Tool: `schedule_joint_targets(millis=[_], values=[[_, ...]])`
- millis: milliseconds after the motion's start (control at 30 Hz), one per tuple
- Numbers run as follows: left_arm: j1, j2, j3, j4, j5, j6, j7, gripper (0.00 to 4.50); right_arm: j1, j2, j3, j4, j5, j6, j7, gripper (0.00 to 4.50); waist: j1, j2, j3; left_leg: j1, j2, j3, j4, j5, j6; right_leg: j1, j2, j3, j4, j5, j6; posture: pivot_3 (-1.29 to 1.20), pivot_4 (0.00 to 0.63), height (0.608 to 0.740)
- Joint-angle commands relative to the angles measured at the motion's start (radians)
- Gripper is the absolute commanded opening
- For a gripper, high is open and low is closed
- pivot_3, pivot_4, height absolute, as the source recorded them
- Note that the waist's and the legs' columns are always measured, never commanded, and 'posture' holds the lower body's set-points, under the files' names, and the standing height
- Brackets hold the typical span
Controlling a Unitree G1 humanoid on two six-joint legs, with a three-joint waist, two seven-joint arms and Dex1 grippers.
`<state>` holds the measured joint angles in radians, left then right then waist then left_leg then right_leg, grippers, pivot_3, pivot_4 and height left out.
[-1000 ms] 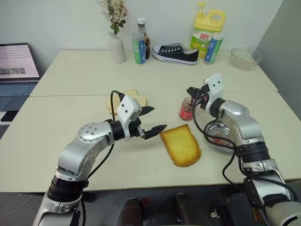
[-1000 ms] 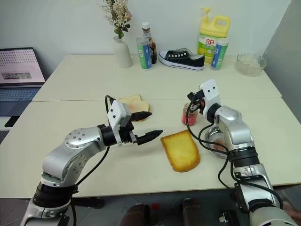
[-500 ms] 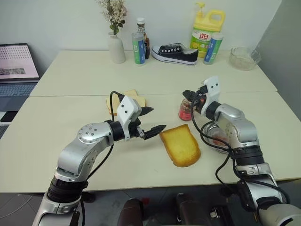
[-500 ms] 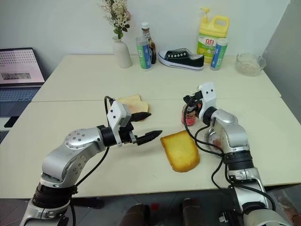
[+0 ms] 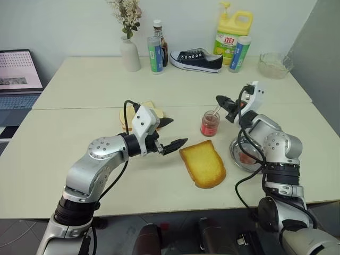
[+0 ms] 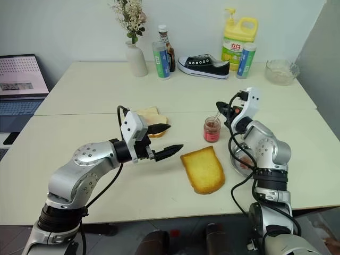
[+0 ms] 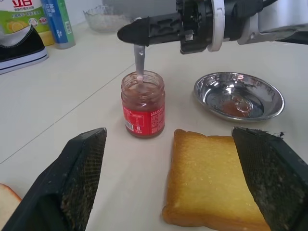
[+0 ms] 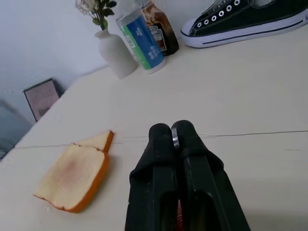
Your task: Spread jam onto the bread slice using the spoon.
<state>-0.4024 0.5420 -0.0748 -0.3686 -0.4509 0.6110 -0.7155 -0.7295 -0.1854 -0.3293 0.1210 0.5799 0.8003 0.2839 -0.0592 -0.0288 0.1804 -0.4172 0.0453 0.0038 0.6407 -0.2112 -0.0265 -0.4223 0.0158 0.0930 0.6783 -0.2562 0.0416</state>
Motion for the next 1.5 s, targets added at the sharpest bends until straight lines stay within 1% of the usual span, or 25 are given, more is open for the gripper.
schedule_joint_targets(millis=[33, 300, 600, 967, 1200, 1400, 1500], values=[[-0.026, -0.004, 0.003, -0.003, 0.004, -0.026, -0.012, 4.33, -0.029, 0.016, -0.074, -0.046, 0.098, 0.037, -0.044, 0.02, 0.000, 0.000, 0.000, 0.000, 0.000, 0.000, 0.000, 0.000, 0.000, 0.000, 0.000, 0.000, 0.000, 0.000, 0.000, 0.00, 0.150, 0.740], [-0.034, -0.003, 0.000, 0.011, 0.010, -0.037, -0.032, 4.33, -0.036, 0.020, -0.150, -0.037, 0.193, 0.067, -0.130, 0.02, 0.000, 0.000, 0.000, 0.000, 0.000, 0.000, 0.000, 0.000, 0.000, 0.000, 0.000, 0.000, 0.000, 0.000, 0.000, 0.00, 0.150, 0.740], [-0.046, -0.001, -0.004, 0.019, 0.013, -0.041, -0.055, 4.33, -0.018, -0.022, -0.125, -0.051, 0.178, 0.044, -0.133, 0.02, -0.001, 0.000, 0.000, 0.000, 0.000, 0.001, -0.001, 0.000, 0.000, 0.000, 0.000, 0.001, 0.000, 0.000, 0.000, 0.00, 0.150, 0.740], [-0.047, 0.002, -0.001, 0.015, 0.016, -0.038, -0.068, 4.33, -0.016, -0.014, -0.154, -0.045, 0.223, 0.040, -0.173, 0.02, 0.000, 0.000, 0.000, 0.000, 0.000, 0.001, -0.001, 0.000, 0.000, 0.000, 0.000, 0.001, -0.001, 0.000, 0.000, 0.00, 0.150, 0.740], [-0.044, 0.029, 0.010, 0.018, 0.013, -0.041, -0.096, 4.33, -0.025, 0.025, -0.283, -0.014, 0.373, 0.060, -0.284, 0.02, 0.000, 0.000, 0.000, 0.000, 0.000, 0.001, -0.001, 0.000, 0.000, 0.000, 0.000, 0.001, -0.001, 0.000, 0.000, 0.00, 0.150, 0.740], [-0.070, 0.074, 0.013, 0.042, 0.012, -0.064, -0.160, 4.33, -0.040, 0.061, -0.380, -0.007, 0.552, 0.054, -0.386, 0.02, -0.002, 0.000, 0.000, 0.000, 0.000, 0.001, -0.002, 0.000, 0.000, -0.001, 0.000, 0.001, -0.002, 0.000, 0.000, 0.00, 0.150, 0.740], [-0.080, 0.109, 0.014, 0.027, -0.016, -0.057, -0.225, 4.33, -0.036, 0.057, -0.397, -0.036, 0.642, 0.066, -0.422, 0.02, -0.002, 0.001, 0.000, 0.000, 0.000, 0.001, -0.003, 0.000, 0.000, -0.001, 0.000, 0.001, -0.002, 0.000, 0.000, 0.00, 0.150, 0.740]])
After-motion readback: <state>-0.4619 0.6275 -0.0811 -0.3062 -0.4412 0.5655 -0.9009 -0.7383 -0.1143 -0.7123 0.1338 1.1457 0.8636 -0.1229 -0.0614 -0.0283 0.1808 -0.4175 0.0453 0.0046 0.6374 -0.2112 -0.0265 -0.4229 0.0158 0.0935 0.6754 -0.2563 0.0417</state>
